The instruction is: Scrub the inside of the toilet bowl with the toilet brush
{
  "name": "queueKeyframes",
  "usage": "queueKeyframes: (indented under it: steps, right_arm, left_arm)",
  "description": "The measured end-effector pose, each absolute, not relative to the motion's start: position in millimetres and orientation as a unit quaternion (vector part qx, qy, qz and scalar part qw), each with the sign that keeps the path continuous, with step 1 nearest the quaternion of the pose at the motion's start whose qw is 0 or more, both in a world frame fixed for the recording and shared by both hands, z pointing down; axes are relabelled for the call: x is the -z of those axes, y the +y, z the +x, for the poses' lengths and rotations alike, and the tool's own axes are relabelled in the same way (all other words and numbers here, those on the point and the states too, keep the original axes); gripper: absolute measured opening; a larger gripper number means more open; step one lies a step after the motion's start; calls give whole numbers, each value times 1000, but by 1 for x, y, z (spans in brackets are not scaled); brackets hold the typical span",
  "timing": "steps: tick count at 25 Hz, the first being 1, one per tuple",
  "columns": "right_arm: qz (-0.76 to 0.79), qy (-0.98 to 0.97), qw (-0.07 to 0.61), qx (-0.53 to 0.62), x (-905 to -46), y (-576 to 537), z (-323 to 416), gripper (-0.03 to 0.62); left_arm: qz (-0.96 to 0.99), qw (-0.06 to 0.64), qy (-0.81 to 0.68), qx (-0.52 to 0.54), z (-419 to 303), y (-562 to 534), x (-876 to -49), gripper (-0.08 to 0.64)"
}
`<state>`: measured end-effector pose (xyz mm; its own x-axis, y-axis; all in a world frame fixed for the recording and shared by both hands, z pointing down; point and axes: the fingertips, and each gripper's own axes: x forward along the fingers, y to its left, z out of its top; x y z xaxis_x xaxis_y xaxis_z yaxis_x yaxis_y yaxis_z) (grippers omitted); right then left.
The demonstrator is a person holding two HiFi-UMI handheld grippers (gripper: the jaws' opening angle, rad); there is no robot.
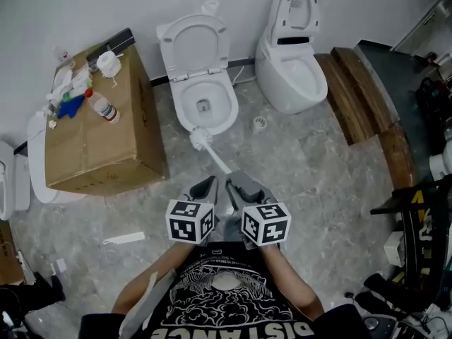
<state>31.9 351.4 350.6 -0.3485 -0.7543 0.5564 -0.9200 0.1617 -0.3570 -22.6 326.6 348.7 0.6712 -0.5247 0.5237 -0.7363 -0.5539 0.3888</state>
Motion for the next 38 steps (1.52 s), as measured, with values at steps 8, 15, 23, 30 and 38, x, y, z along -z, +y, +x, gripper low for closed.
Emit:
queueKeyframes:
  steps: [8, 15, 23, 30, 38]
  right_arm:
    - [516, -772, 140, -343, -364, 298, 86, 155]
    - [481, -788, 148, -355, -373, 267, 121, 155]
    - [466, -791, 159, -362, -389, 246, 137, 155]
    - [465, -782, 172, -379, -409, 225, 140, 155]
    - [461, -767, 207, -396, -445, 173, 125, 155]
  left_arm:
    - [839, 311, -408, -182, 26, 271, -359, -8]
    - [827, 305, -440, -170, 56, 237, -358, -8]
    - [822, 291, -455, -179, 70, 218, -356, -8]
    - [814, 313, -456, -179, 71, 192, -374, -8]
    - [814, 338, -435, -187, 62, 128, -405, -8]
